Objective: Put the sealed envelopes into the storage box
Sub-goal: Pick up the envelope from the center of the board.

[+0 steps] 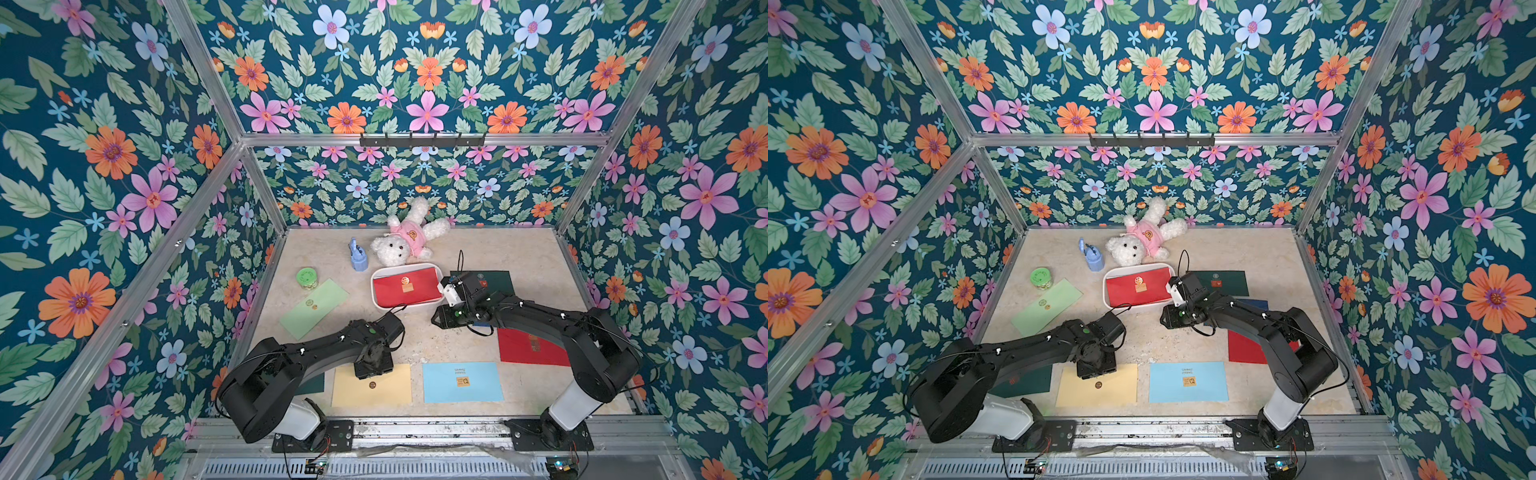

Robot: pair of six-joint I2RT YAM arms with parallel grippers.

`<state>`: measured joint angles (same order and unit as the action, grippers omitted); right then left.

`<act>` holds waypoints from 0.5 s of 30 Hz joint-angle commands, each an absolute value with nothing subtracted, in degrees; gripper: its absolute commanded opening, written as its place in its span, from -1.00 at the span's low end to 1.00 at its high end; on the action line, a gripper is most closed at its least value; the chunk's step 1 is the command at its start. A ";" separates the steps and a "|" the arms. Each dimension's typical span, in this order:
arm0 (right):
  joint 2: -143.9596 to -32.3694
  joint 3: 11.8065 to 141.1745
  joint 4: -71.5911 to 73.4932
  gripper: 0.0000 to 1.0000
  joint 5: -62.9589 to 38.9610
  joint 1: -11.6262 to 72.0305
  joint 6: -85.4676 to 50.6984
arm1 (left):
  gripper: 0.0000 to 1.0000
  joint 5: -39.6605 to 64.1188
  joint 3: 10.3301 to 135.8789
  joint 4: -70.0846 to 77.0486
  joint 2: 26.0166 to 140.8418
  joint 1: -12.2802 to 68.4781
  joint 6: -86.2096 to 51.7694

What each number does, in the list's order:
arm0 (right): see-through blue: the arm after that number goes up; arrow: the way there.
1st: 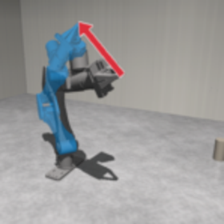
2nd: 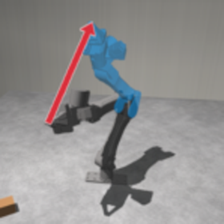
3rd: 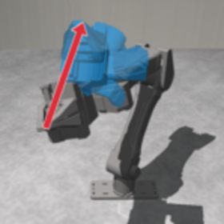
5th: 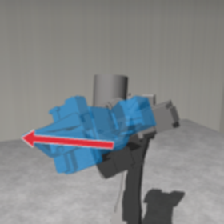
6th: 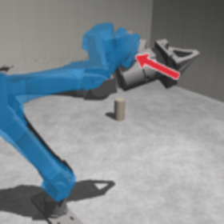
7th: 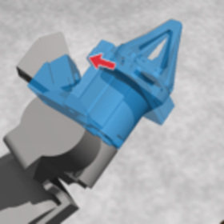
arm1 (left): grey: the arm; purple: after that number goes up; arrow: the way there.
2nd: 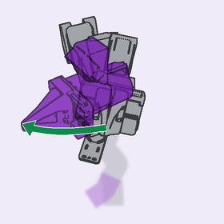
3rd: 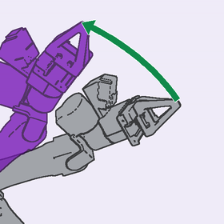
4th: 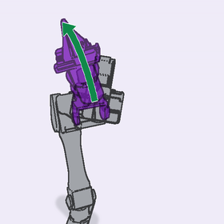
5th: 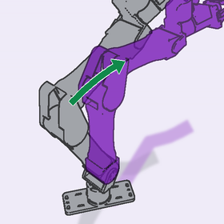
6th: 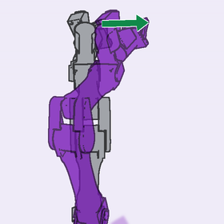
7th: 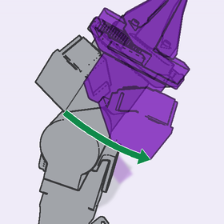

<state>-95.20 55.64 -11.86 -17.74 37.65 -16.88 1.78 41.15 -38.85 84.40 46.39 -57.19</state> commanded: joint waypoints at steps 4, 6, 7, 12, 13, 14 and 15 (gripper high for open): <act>-92.15 54.81 -11.11 -0.05 -19.09 38.79 -18.22 | 0.01 -6.75 41.88 -27.01 87.58 44.04 -55.64; -91.70 54.00 -10.20 -0.04 -20.44 39.46 -18.83 | 0.01 -7.02 42.63 -26.40 87.99 43.11 -54.84; -91.59 53.57 -9.66 -0.04 -20.97 39.90 -19.17 | 0.01 -6.94 43.14 -26.07 88.23 42.52 -54.29; -91.66 52.22 -7.29 -0.04 -22.15 41.78 -21.10 | 0.00 -6.66 46.60 -25.47 90.48 40.31 -51.95; -91.72 51.91 -6.74 -0.04 -22.21 42.13 -21.71 | 0.00 -6.51 46.98 -25.21 90.74 39.94 -51.90; -91.67 51.58 -6.09 -0.03 -22.24 42.33 -22.34 | 0.00 -6.31 47.17 -24.78 90.87 39.54 -51.97; -91.58 51.06 -4.92 -0.03 -22.60 42.59 -23.30 | 0.00 -6.17 47.49 -24.46 91.05 39.02 -52.05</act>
